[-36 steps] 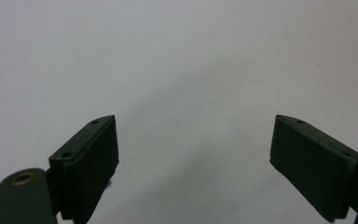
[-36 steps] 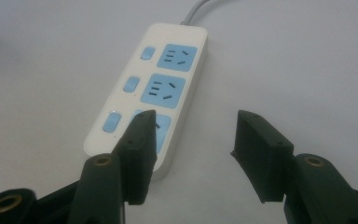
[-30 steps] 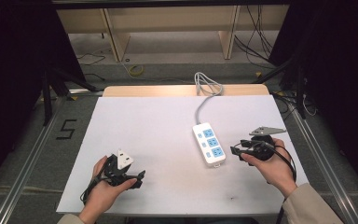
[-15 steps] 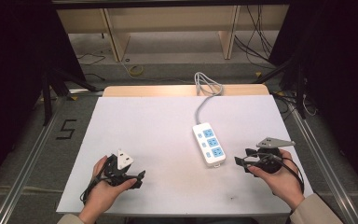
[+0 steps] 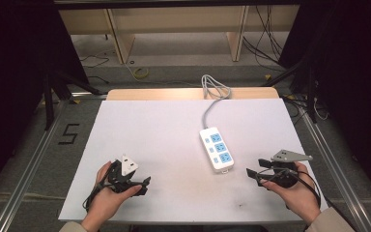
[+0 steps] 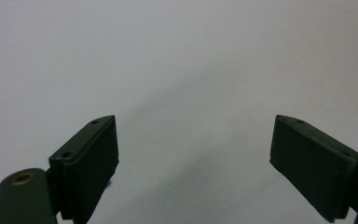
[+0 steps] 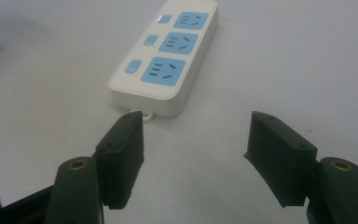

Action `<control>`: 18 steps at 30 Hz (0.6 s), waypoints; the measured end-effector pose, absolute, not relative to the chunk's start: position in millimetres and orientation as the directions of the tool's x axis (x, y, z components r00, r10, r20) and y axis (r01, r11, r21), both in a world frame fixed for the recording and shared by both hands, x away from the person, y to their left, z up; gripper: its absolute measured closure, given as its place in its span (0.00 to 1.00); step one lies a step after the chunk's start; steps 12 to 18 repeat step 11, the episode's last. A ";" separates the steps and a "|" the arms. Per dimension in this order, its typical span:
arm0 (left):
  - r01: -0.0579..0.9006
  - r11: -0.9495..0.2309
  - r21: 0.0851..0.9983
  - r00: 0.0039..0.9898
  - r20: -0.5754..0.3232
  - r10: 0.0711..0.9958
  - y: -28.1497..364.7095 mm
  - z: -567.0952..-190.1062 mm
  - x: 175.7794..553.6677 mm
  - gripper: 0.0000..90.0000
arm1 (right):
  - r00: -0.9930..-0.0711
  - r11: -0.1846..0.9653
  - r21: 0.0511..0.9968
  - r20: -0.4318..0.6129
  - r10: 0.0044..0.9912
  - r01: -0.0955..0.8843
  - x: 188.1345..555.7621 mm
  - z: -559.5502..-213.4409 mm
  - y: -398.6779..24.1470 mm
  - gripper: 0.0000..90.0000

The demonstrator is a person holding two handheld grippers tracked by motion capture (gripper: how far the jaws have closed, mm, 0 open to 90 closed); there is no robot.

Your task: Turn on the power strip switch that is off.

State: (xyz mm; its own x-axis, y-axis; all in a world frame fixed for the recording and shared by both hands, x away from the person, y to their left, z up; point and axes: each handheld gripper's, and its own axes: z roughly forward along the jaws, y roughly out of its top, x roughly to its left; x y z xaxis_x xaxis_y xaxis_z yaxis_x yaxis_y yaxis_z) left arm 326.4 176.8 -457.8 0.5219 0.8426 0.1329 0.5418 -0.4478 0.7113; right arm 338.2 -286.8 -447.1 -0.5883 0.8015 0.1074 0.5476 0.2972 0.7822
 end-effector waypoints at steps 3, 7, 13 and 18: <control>0.540 -0.455 0.708 0.527 0.137 0.839 176.8 -457.4 326.3 0.17 | -0.589 0.298 0.778 0.111 0.801 0.552 337.3 -447.7 -287.1 0.38; 0.538 -0.455 0.709 0.528 0.137 0.838 176.5 -457.6 326.2 0.17 | -0.586 0.298 0.778 0.111 0.802 0.554 337.2 -447.7 -287.2 0.37; 0.547 -0.453 0.704 0.537 0.119 0.835 173.7 -457.1 325.1 0.17 | -0.587 0.296 0.781 0.109 0.802 0.550 336.9 -447.0 -287.4 0.35; 0.547 -0.453 0.704 0.537 0.119 0.835 173.7 -457.1 325.1 0.17 | -0.587 0.296 0.781 0.109 0.802 0.550 336.9 -447.0 -287.4 0.35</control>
